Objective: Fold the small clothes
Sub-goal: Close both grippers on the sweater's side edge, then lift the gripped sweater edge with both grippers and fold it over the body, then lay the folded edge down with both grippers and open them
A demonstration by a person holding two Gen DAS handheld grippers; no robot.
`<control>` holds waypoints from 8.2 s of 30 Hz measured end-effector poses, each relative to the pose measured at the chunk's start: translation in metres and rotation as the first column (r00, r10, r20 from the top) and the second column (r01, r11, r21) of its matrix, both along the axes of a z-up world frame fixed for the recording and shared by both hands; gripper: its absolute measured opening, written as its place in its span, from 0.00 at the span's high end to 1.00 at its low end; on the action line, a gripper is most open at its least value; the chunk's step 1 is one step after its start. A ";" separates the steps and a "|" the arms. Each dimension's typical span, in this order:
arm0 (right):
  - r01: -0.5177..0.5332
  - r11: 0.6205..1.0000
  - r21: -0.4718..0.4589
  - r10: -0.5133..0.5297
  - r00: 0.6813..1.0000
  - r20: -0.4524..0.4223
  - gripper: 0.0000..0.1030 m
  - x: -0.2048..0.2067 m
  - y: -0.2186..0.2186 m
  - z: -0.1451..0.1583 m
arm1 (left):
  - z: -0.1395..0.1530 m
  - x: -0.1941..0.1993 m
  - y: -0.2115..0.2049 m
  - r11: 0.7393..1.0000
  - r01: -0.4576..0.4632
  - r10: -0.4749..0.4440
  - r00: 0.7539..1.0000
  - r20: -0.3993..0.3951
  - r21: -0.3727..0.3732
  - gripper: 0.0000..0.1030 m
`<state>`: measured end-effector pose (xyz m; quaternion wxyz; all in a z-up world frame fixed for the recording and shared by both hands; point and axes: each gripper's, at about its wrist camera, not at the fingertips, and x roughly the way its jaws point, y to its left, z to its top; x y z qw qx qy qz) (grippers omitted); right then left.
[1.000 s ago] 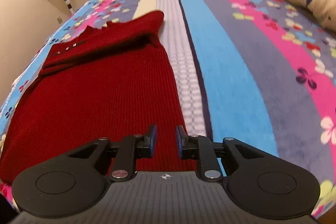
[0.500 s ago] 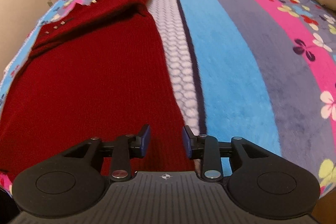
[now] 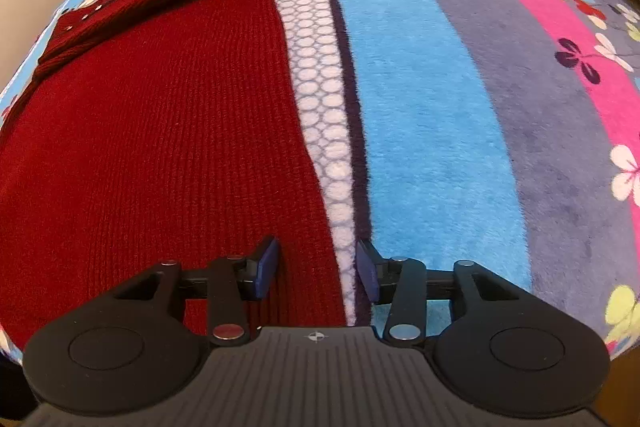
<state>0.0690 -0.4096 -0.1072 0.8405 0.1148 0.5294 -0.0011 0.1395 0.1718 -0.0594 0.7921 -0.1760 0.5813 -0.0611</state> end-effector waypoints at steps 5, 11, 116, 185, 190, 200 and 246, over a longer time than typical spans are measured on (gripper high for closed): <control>-0.047 0.998 0.053 0.046 0.999 0.014 0.88 0.001 0.002 0.003 | 0.006 -0.003 -0.005 0.999 0.039 -0.039 0.998 0.042 0.004 0.91; 0.130 0.967 0.217 -0.187 0.945 0.268 0.94 -0.025 -0.046 0.049 | 0.048 -0.027 0.018 0.996 -0.069 0.083 0.957 0.279 -0.057 0.93; 0.111 0.958 0.264 -0.189 0.939 0.288 0.92 0.089 -0.055 0.068 | 0.054 0.110 0.028 0.997 -0.063 0.072 0.923 0.378 -0.035 0.91; 0.033 0.976 0.217 -0.090 0.962 0.259 0.73 0.122 -0.027 0.024 | 0.010 0.138 0.009 1.000 -0.006 0.005 0.942 0.335 0.004 0.65; -0.005 0.990 0.141 -0.042 0.944 0.326 0.89 0.117 -0.019 0.031 | 0.017 0.133 0.003 0.999 0.017 -0.031 0.918 0.395 0.041 0.88; 0.018 0.994 0.108 -0.061 0.912 0.406 0.89 0.112 -0.020 0.045 | 0.039 0.123 0.000 0.995 -0.015 -0.037 0.856 0.515 0.096 0.89; 0.068 0.998 -0.004 -0.062 0.924 0.378 0.90 0.160 -0.014 0.021 | 0.001 0.193 -0.012 0.965 -0.084 -0.043 0.882 0.469 0.247 0.89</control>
